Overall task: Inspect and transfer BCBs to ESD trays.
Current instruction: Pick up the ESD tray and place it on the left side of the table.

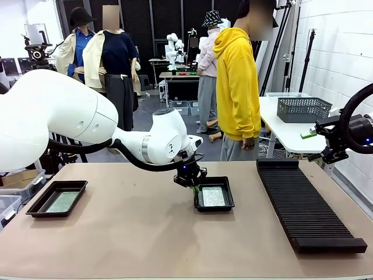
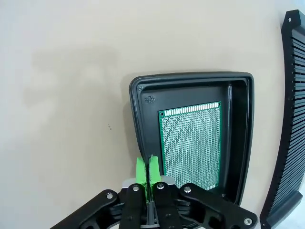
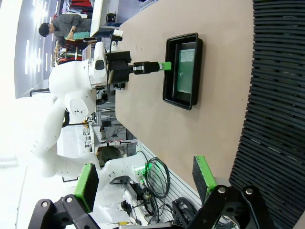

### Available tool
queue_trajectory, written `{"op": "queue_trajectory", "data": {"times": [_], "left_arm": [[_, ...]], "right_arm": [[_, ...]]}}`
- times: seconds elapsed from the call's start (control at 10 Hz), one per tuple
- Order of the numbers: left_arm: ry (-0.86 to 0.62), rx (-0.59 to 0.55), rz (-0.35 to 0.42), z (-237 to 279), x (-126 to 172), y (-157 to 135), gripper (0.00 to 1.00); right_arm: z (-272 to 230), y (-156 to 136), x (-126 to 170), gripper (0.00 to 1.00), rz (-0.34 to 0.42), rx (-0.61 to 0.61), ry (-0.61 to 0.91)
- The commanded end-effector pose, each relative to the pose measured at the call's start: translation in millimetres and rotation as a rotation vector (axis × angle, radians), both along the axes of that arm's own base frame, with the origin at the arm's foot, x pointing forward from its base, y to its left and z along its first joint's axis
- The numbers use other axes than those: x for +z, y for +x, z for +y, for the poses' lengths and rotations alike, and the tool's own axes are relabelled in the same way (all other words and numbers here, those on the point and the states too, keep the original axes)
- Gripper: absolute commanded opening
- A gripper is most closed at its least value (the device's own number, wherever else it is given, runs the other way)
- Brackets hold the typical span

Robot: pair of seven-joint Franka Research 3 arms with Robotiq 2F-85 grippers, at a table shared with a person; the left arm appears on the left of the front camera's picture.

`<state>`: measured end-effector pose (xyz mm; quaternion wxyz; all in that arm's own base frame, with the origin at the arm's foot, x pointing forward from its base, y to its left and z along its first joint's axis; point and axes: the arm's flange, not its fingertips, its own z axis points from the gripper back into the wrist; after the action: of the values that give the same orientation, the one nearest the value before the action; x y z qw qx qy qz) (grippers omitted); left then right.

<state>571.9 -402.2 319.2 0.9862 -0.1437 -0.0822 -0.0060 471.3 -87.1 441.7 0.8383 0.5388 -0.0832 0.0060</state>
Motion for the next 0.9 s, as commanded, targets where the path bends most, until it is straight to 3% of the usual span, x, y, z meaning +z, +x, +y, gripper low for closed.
{"op": "queue_trajectory", "data": {"times": [0.0, 0.2, 0.8], "left_arm": [[0.01, -0.004, -0.02, 0.5, -0.3, 0.8, 0.0], [0.0, 0.0, 0.0, 0.0, 0.0, 0.0, 0.0], [-0.02, 0.023, 0.016, 91.5, 5.9, -10.6, 0.0]], "right_arm": [[2.4, -3.1, 0.0, 1.0, 0.002, -0.011, -0.011], [2.4, -3.1, 0.0, 1.0, 0.002, -0.011, -0.011], [2.4, -3.1, 0.0, 1.0, 0.002, -0.011, -0.011]]}}
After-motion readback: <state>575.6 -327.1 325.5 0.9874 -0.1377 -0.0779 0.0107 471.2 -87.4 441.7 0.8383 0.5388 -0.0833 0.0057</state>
